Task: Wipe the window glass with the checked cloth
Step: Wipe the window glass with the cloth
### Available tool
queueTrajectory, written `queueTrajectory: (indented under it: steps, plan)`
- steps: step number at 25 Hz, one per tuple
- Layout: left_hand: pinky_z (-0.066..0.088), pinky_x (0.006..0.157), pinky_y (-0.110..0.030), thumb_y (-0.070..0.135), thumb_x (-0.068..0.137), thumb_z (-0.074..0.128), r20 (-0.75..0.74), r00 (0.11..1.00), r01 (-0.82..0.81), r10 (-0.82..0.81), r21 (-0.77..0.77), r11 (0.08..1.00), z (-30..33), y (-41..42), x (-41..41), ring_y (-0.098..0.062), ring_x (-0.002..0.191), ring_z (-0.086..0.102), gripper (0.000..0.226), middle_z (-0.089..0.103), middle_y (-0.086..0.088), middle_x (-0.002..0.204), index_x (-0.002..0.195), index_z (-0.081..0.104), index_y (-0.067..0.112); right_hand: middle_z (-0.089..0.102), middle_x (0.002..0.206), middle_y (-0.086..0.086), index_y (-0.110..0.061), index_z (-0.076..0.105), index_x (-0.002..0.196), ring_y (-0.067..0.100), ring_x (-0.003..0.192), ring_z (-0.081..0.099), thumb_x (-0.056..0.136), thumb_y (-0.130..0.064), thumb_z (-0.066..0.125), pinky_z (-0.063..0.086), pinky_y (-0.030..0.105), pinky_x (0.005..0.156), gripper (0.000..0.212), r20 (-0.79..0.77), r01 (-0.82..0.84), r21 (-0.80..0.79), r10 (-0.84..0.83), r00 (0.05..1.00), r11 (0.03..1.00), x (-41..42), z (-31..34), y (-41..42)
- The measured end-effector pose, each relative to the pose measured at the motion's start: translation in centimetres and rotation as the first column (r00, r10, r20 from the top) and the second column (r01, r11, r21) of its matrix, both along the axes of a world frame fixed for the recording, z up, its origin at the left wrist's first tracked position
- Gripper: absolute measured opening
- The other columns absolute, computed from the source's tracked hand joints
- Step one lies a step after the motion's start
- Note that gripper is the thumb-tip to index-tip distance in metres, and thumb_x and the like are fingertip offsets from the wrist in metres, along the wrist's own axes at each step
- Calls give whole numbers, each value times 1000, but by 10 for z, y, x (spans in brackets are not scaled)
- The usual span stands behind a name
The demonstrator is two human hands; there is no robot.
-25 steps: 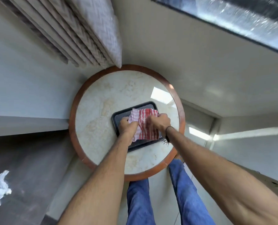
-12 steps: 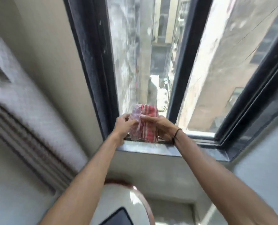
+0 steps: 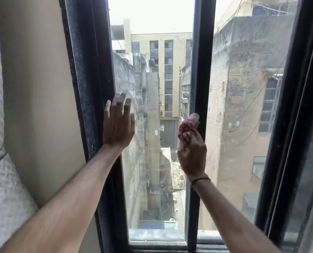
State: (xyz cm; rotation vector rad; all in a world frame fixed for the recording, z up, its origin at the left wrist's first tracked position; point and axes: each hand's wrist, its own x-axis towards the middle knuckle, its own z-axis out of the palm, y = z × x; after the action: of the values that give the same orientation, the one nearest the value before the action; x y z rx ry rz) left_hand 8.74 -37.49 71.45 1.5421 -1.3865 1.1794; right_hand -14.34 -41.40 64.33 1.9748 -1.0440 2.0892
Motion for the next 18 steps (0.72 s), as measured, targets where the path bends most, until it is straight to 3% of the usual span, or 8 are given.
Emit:
queueTrajectory:
  steps: [2, 4, 7, 10, 11, 13, 16, 18]
  plan:
    - [8, 135, -57, 40, 111, 31, 82, 993, -94, 83, 145, 985, 12, -12, 22, -33, 168, 13, 69, 11, -15, 180, 170, 13, 10, 58, 153, 25, 8, 58, 145, 34, 152, 46, 100, 1, 55, 40, 50, 126, 45, -232, -39, -68, 22, 972, 997, 11, -8, -16]
    - [4, 136, -58, 49, 110, 17, 152, 981, -144, 124, 131, 981, 8, -28, 40, -28, 168, -1, 72, -1, -10, 182, 170, -3, 14, 46, 164, 19, 3, 54, 151, 32, 161, 31, 98, -4, 58, 30, 56, 131, 53, -347, -88, -162, 26, 938, 983, 27, -3, -37]
    - [10, 135, -60, 49, 109, 15, 175, 978, -126, 117, 44, 991, 4, -42, 47, -28, 168, 6, 73, 7, -10, 182, 171, 6, 13, 50, 161, 15, -4, 63, 145, 27, 162, 30, 96, -16, 67, 24, 49, 135, 50, -537, -154, -288, -26, 843, 945, 48, -2, -61]
    - [8, 135, -59, 48, 108, 21, 158, 984, -95, 88, 33, 995, 4, -42, 48, -25, 168, 2, 73, 10, -10, 181, 171, 8, 13, 67, 148, 11, -6, 70, 135, 27, 153, 46, 92, -15, 66, 32, 43, 131, 44, -821, -307, -340, -122, 558, 889, 35, -48, -60]
    - [8, 135, -59, 48, 109, 23, 161, 984, -84, 78, 32, 996, 3, -40, 47, -24, 167, 0, 73, 10, -11, 181, 171, 9, 12, 69, 146, 10, -7, 71, 134, 27, 151, 50, 91, -16, 66, 32, 41, 131, 44, -849, -312, -337, -144, 508, 888, 18, -61, -59]
    - [8, 135, -59, 47, 109, 25, 170, 982, -83, 76, 31, 996, 2, -39, 47, -23, 166, -2, 73, 10, -11, 181, 171, 10, 12, 65, 150, 12, -7, 72, 134, 28, 152, 50, 90, -16, 68, 31, 44, 132, 45, -783, -236, -365, -160, 601, 901, -7, -52, -64]
    - [8, 135, -59, 47, 109, 21, 160, 982, -100, 96, 14, 995, 1, -43, 49, -25, 168, 2, 72, 9, -11, 181, 171, 8, 12, 48, 164, 15, -6, 65, 144, 26, 165, 23, 102, -20, 65, 26, 53, 133, 45, -475, -59, -345, -120, 871, 937, 11, 8, -80]
    - [8, 135, -59, 48, 108, 20, 160, 983, -97, 94, 8, 995, 1, -46, 50, -25, 168, 4, 73, 9, -10, 181, 171, 8, 13, 45, 166, 15, -8, 59, 149, 25, 166, 17, 108, -30, 55, 19, 49, 135, 46, -447, -43, -335, -118, 887, 941, 42, 16, -75]
